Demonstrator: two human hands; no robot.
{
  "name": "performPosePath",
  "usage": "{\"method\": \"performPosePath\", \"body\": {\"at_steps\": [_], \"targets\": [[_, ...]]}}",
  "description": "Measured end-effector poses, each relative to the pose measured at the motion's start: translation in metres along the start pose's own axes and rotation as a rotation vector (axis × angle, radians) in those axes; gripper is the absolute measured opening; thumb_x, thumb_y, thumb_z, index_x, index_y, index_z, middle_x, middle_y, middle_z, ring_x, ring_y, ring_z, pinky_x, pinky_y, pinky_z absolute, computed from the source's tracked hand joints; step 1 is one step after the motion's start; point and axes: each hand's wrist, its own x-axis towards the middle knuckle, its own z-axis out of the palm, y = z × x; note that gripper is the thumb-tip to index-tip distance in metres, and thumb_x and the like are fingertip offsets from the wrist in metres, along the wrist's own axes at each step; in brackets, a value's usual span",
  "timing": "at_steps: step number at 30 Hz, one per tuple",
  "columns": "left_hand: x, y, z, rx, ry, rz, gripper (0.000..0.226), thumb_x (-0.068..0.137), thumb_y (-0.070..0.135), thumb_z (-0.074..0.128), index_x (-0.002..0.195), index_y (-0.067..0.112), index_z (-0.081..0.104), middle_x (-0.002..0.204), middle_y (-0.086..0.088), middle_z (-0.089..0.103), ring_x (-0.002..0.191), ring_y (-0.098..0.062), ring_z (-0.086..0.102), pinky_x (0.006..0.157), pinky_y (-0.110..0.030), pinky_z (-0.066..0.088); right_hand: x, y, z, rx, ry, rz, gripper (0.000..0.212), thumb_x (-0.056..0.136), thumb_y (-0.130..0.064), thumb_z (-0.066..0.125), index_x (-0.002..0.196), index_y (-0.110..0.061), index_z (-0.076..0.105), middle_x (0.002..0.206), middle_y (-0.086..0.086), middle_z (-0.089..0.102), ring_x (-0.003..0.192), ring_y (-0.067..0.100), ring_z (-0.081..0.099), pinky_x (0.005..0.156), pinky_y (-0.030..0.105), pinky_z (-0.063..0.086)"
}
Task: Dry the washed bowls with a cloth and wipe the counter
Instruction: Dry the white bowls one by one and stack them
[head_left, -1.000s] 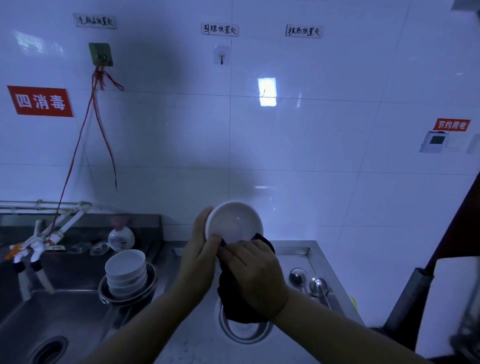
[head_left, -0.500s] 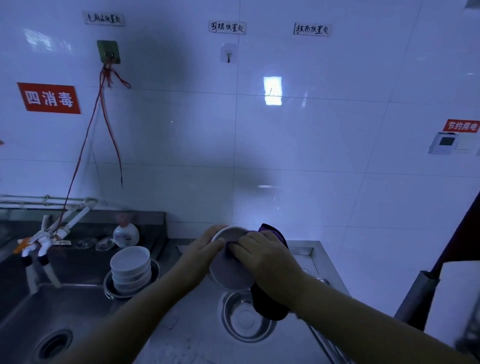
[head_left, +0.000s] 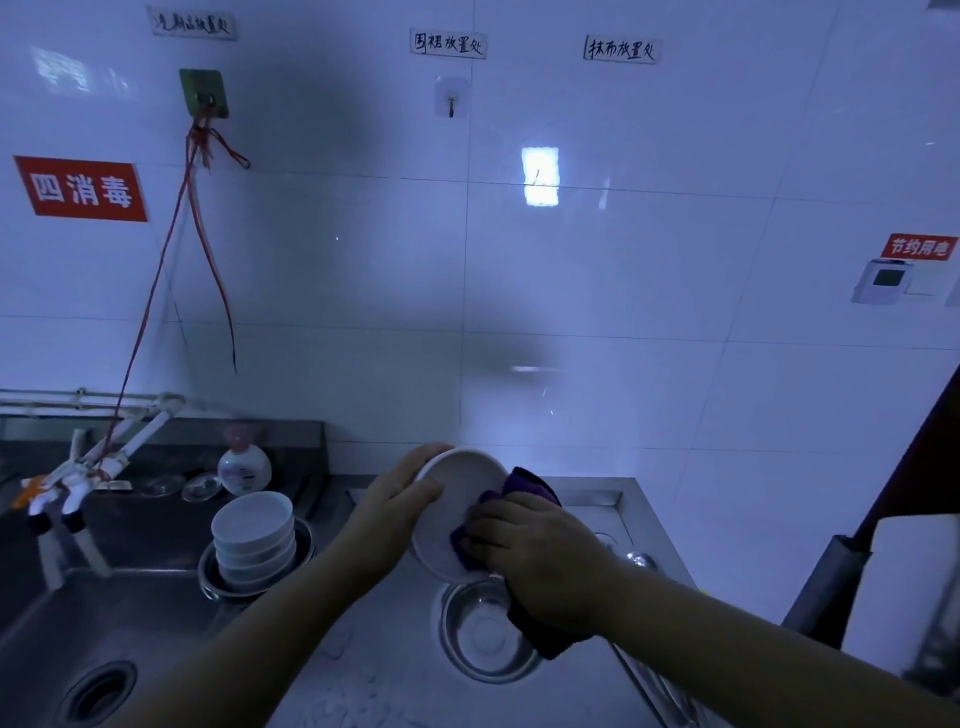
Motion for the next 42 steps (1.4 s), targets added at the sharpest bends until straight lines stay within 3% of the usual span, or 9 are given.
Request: {"method": "performPosePath", "body": {"at_steps": [5, 10, 18, 22, 26, 29, 34, 37, 42], "targets": [[0.008, -0.001, -0.004, -0.015, -0.140, -0.150, 0.035, 0.072, 0.024, 0.046, 0.100, 0.030, 0.067, 0.089, 0.002, 0.068, 0.075, -0.008, 0.063, 0.057, -0.020, 0.049, 0.009, 0.018, -0.004, -0.131, -0.012, -0.033, 0.030, 0.078, -0.021, 0.068, 0.108, -0.016, 0.070, 0.111, -0.003, 0.068, 0.114, 0.018, 0.054, 0.098, 0.030, 0.043], [0.014, -0.006, -0.005, -0.114, -0.126, -0.275, 0.038, 0.066, 0.020, 0.049, 0.096, 0.026, 0.073, 0.100, -0.010, 0.071, 0.094, -0.027, 0.065, 0.084, -0.041, 0.050, 0.019, 0.016, -0.007, -0.114, -0.005, -0.035, 0.035, 0.080, -0.022, 0.068, 0.115, -0.016, 0.066, 0.121, -0.003, 0.064, 0.120, 0.019, 0.052, 0.098, 0.033, 0.044], [0.018, -0.004, -0.008, -0.041, -0.009, -0.253, 0.048, 0.065, 0.022, 0.047, 0.108, 0.010, 0.065, 0.106, -0.024, 0.064, 0.100, -0.045, 0.057, 0.078, -0.051, 0.048, 0.011, 0.006, -0.004, 0.016, -0.083, 0.134, 0.029, 0.087, -0.019, 0.057, 0.112, -0.011, 0.067, 0.112, 0.002, 0.068, 0.110, 0.022, 0.055, 0.100, 0.039, 0.042], [0.016, -0.003, -0.003, 0.027, 0.035, -0.254, 0.050, 0.065, 0.030, 0.046, 0.110, 0.012, 0.060, 0.108, -0.018, 0.060, 0.098, -0.037, 0.057, 0.082, -0.048, 0.050, 0.009, -0.015, 0.005, 0.118, -0.041, 0.173, 0.023, 0.078, -0.018, 0.068, 0.100, -0.013, 0.071, 0.098, 0.001, 0.071, 0.095, 0.020, 0.062, 0.087, 0.037, 0.050], [0.015, -0.009, -0.004, 0.079, -0.029, -0.380, 0.046, 0.067, 0.034, 0.044, 0.108, 0.017, 0.057, 0.105, -0.018, 0.059, 0.088, -0.033, 0.058, 0.062, -0.034, 0.048, 0.004, -0.015, 0.009, 0.088, 0.009, 0.120, 0.018, 0.075, -0.028, 0.077, 0.091, -0.022, 0.071, 0.090, -0.006, 0.071, 0.085, 0.012, 0.064, 0.078, 0.028, 0.054], [0.019, -0.010, -0.013, 0.148, -0.170, -0.499, 0.022, 0.090, 0.038, 0.048, 0.106, 0.024, 0.055, 0.100, -0.015, 0.062, 0.082, -0.027, 0.062, 0.061, -0.036, 0.054, -0.002, -0.005, 0.010, 0.118, -0.062, 0.144, 0.022, 0.073, -0.023, 0.080, 0.092, -0.021, 0.071, 0.091, -0.004, 0.071, 0.089, 0.013, 0.065, 0.082, 0.031, 0.055], [0.014, -0.014, -0.030, 0.864, -0.298, 0.007, 0.054, 0.089, 0.047, 0.050, 0.138, 0.031, 0.035, 0.133, 0.013, 0.043, 0.121, -0.002, 0.035, 0.099, -0.024, 0.032, -0.004, 0.009, 0.008, 0.325, -0.136, 0.262, 0.016, 0.086, -0.017, 0.065, 0.101, -0.012, 0.069, 0.103, 0.004, 0.068, 0.104, 0.018, 0.057, 0.096, 0.028, 0.036], [0.009, -0.008, -0.028, 1.081, -0.455, 0.338, 0.037, 0.087, 0.043, 0.051, 0.124, 0.037, 0.052, 0.129, 0.018, 0.051, 0.126, 0.005, 0.026, 0.107, -0.023, 0.016, -0.001, 0.013, 0.005, 0.381, -0.152, 0.244, 0.016, 0.087, -0.015, 0.063, 0.101, -0.010, 0.069, 0.102, 0.006, 0.067, 0.101, 0.019, 0.056, 0.094, 0.025, 0.032], [0.007, -0.005, -0.026, 1.038, -0.405, 0.278, 0.014, 0.086, 0.031, 0.060, 0.099, 0.027, 0.063, 0.097, 0.010, 0.061, 0.087, -0.001, 0.052, 0.073, -0.012, 0.036, -0.001, 0.018, -0.005, 0.414, -0.016, 0.283, 0.023, 0.085, -0.013, 0.066, 0.108, -0.013, 0.067, 0.103, 0.002, 0.066, 0.099, 0.011, 0.053, 0.090, 0.016, 0.034]]}}
